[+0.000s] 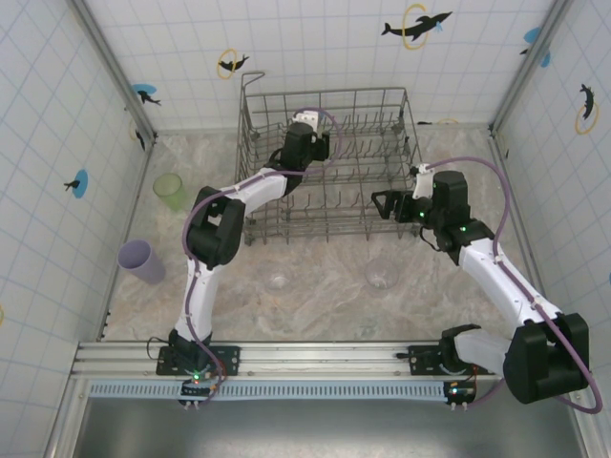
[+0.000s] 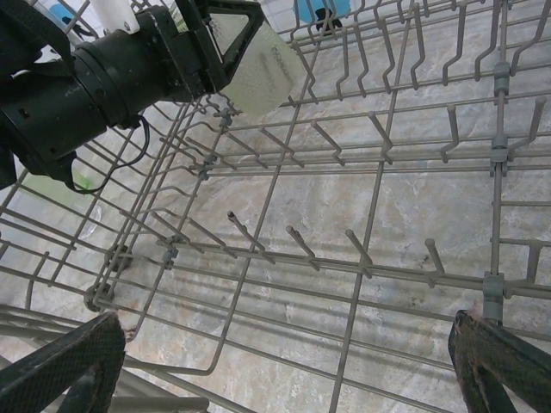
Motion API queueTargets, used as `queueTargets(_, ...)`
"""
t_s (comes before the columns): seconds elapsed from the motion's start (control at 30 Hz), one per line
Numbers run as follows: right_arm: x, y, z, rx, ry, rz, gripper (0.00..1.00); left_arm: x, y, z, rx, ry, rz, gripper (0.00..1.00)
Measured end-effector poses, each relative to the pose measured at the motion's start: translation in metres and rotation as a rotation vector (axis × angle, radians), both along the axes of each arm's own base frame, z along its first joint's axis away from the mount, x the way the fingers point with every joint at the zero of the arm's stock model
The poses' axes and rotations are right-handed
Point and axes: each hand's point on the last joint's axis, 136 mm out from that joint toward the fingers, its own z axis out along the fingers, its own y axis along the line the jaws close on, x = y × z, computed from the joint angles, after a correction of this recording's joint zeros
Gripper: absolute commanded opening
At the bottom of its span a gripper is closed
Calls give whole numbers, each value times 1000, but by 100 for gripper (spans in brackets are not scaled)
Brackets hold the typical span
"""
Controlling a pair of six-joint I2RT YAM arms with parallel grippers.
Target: Load the cups into the dish rack
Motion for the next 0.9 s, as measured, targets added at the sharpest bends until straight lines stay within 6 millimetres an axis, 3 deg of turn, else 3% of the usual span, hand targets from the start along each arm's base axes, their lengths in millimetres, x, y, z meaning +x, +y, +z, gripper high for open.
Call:
queueTargets(0.47, 2, -1, 3, 37, -1, -7, 100, 0, -4, -11, 154, -78, -1, 0)
queueTargets(0.7, 2, -1, 4, 45, -1, -7, 100, 1, -6, -32, 251, -105, 11, 1)
queueTargets(0.83, 2, 0, 4, 52, 3, -5, 100, 2, -6, -32, 256, -108, 10, 34)
queueTargets(0.9, 2, 1, 4, 55, 3, -4, 100, 2, -6, -32, 256, -109, 9, 61)
